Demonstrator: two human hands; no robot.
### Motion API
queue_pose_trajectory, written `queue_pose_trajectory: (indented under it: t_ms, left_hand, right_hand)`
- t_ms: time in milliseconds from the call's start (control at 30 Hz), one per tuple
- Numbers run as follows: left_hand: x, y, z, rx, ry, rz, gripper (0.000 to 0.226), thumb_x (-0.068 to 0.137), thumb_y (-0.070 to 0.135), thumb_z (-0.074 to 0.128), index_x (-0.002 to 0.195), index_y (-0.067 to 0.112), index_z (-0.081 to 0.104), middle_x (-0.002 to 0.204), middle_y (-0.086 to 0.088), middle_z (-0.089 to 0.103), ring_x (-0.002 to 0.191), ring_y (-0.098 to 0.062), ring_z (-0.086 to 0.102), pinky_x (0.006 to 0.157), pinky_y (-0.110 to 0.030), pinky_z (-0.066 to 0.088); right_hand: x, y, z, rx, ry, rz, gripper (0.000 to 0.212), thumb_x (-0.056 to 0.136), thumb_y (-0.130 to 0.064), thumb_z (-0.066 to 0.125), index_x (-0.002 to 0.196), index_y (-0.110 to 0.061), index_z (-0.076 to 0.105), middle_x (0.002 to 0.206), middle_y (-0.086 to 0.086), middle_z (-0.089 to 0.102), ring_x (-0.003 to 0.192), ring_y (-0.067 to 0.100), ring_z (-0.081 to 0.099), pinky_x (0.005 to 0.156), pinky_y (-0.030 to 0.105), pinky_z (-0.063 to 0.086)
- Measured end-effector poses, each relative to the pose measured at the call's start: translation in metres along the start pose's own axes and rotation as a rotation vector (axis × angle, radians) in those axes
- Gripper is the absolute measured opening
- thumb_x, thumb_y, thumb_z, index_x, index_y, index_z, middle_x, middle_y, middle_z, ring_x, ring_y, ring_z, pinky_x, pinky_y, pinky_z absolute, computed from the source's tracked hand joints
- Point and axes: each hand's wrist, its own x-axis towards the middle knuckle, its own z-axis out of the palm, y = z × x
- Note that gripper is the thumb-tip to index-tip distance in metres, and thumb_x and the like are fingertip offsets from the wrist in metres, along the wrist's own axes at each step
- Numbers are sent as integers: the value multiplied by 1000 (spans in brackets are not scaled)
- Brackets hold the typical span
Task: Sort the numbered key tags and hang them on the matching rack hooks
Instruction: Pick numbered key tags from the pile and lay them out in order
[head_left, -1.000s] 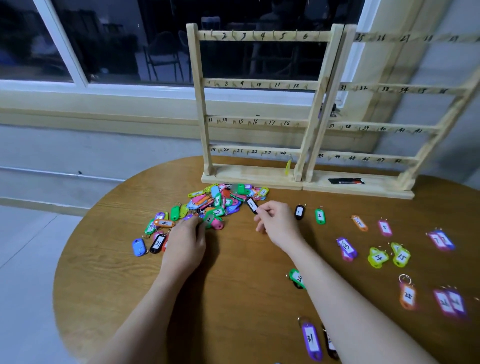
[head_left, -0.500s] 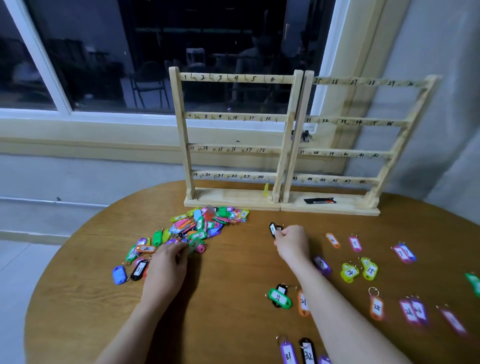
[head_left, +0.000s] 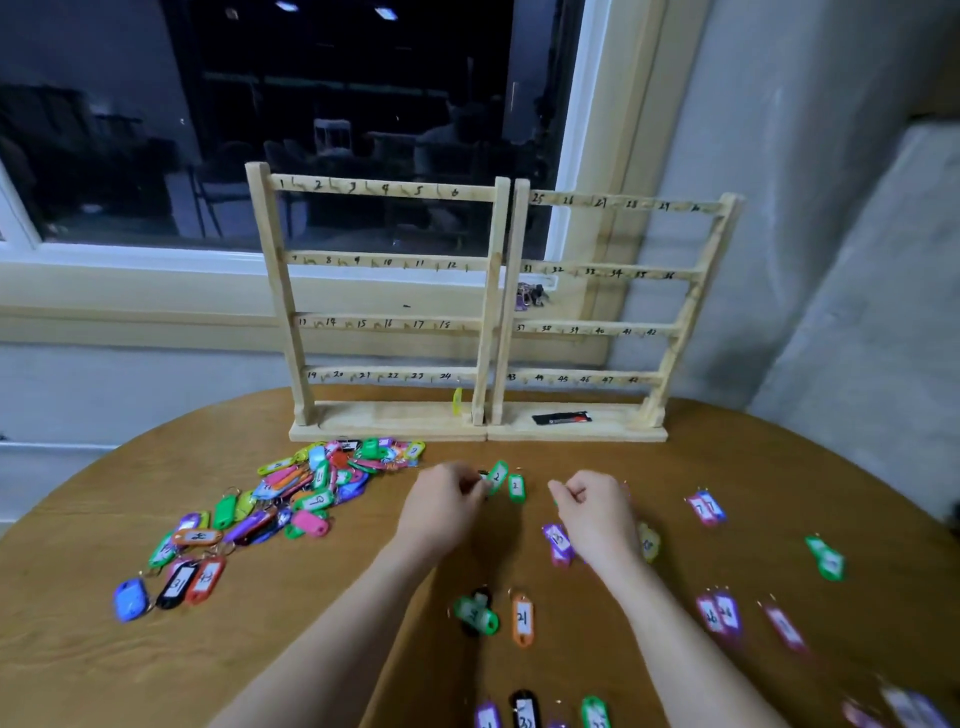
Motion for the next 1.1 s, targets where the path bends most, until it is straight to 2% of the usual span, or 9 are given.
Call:
queue_pose_trajectory:
  t_ms: [100, 200, 267, 367, 467, 767, 867, 1000, 1100]
  left_hand:
    - [10, 14, 19, 44, -22, -4, 18, 95, 33, 66, 93, 18, 75, 90, -3, 74, 85, -24, 67, 69, -30, 49]
    - [16, 23, 31, 126, -36, -8, 22, 95, 34, 63, 88, 16, 74, 84, -5, 73, 82, -28, 68, 73, -38, 57]
    - [18, 27, 36, 211, -25, -3, 26, 96, 37, 61, 86, 17, 73, 82, -2, 72, 79, -25, 67, 77, -38, 57]
    - [21, 28, 42, 284, -15, -5, 25, 97, 41, 60, 91, 22, 74, 84, 2, 72, 79, -21, 65, 90, -39, 52]
    - [20, 25, 41, 339, 4, -16, 28, 97, 44, 58, 89, 24, 75, 81, 3, 72, 78, -22, 63, 88, -37, 49]
    - [-7, -35, -20, 273, 208, -20, 23, 92, 33, 64, 78, 17, 72, 74, -2, 69, 73, -24, 64, 69, -37, 54]
    - [-25, -81, -60, 357, 282, -91, 17, 91, 27, 66, 81, 16, 72, 78, -4, 69, 76, -27, 62, 69, -38, 51]
    - [-46, -130, -101, 454, 366, -195, 13, 86, 23, 68, 76, 16, 72, 75, -9, 69, 77, -35, 61, 67, -39, 46]
    - [-55, -146, -111, 433, 384, -178, 7, 86, 25, 71, 87, 19, 73, 81, -6, 69, 85, -32, 59, 75, -43, 48]
  right_hand:
    - [0, 19, -30, 70, 114, 9, 40, 96, -32, 66, 61, -16, 55, 52, -4, 56, 55, 20, 54, 54, 32, 37]
    - [-3, 30, -49, 115, 184, 16, 40, 98, -28, 65, 61, -16, 54, 53, -4, 56, 52, 17, 51, 51, 33, 38]
    - [-6, 35, -57, 125, 221, 5, 40, 98, -27, 65, 62, -14, 54, 54, -2, 57, 52, 15, 52, 47, 23, 35]
    - [-8, 42, -60, 130, 216, -10, 38, 98, -28, 64, 63, -15, 54, 56, -2, 58, 53, 13, 52, 47, 22, 36]
    - [-9, 43, -58, 139, 211, -31, 39, 98, -27, 65, 62, -18, 52, 55, -4, 56, 53, 13, 50, 49, 25, 35]
    - [-8, 4, -16, 179, 69, -140, 39, 98, -29, 63, 61, -19, 51, 53, -5, 52, 52, 11, 48, 49, 23, 34]
    - [-9, -18, 11, 188, -54, -174, 36, 99, -31, 61, 66, -16, 57, 54, -3, 54, 52, 16, 51, 52, 33, 39]
    - [-15, -51, 55, 212, -210, -220, 35, 99, -29, 61, 67, -15, 60, 55, -4, 54, 52, 11, 49, 53, 31, 38]
    - [-20, -71, 90, 203, -285, -243, 35, 97, -28, 63, 65, -16, 58, 54, -6, 53, 52, 10, 47, 54, 31, 36]
